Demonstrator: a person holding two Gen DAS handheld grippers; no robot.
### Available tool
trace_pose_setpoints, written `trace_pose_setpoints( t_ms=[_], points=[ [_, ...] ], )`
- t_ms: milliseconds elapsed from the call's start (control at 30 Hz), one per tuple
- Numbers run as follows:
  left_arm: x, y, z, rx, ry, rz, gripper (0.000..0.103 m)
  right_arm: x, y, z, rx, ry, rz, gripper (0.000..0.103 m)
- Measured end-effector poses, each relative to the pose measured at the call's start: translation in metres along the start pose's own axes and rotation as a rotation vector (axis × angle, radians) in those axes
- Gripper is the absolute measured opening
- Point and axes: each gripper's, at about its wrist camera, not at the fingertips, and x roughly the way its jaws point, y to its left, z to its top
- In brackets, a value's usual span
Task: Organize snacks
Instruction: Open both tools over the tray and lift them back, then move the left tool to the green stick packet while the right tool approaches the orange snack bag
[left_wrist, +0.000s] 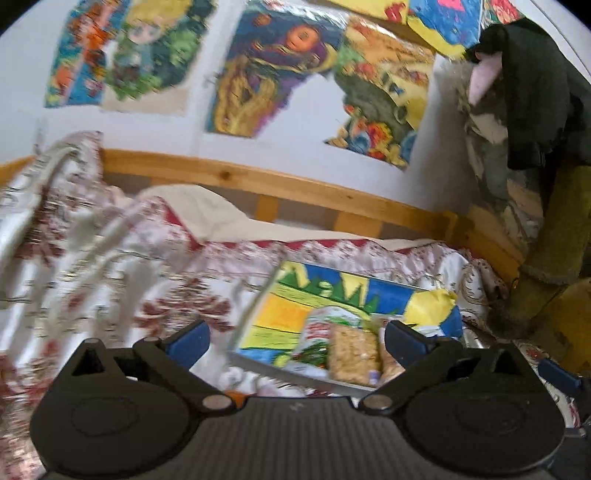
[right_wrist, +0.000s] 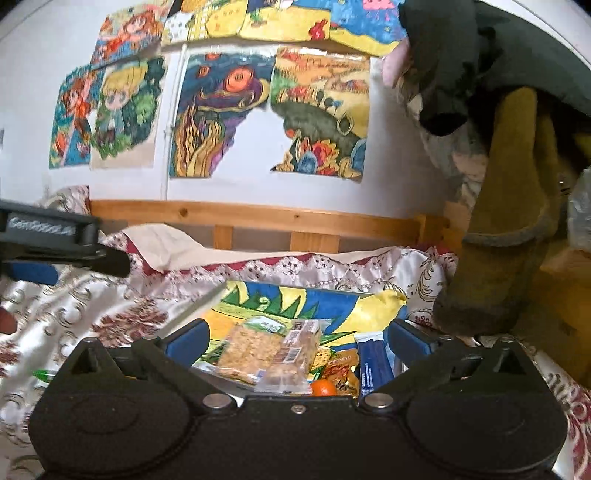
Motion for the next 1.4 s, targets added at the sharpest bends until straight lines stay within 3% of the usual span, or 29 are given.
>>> trace_pose_setpoints(
  t_ms=[167,467,600,733,900,1400],
  points=[
    [-0.043,0.013,-0.009,0.052,-0.01,0.058,0.103,-0.038,-0.001,-0.002,0.072,-0.021,0.001,0.102],
    [-0.11,0.037,-0.042,0.064,0.059,0.148,0.103,-0.108,-0.001,-0.012,0.154,-0.019,0.024,0.102],
    [-0.127,0.048,-0.051,0.043,0.135,0.12,0.103,-0.135,-0.001,-0.017,0.189,-0.026,0.014,0.102],
    [-0.143,0.055,-0.058,0.016,0.141,0.148,0.103,-0.156,0.003,-0.024,0.187,-0.025,0.01,0.102],
    [-0.16,0.057,-0.069,0.056,0.131,0.193,0.103,-0.174,0.005,-0.029,0.201,-0.015,0.02,0.102],
    [-0.17,0.052,-0.075,0.126,0.112,0.167,0.103,-0.182,0.031,-0.037,0.102,0.012,0.07,0.102]
  ],
)
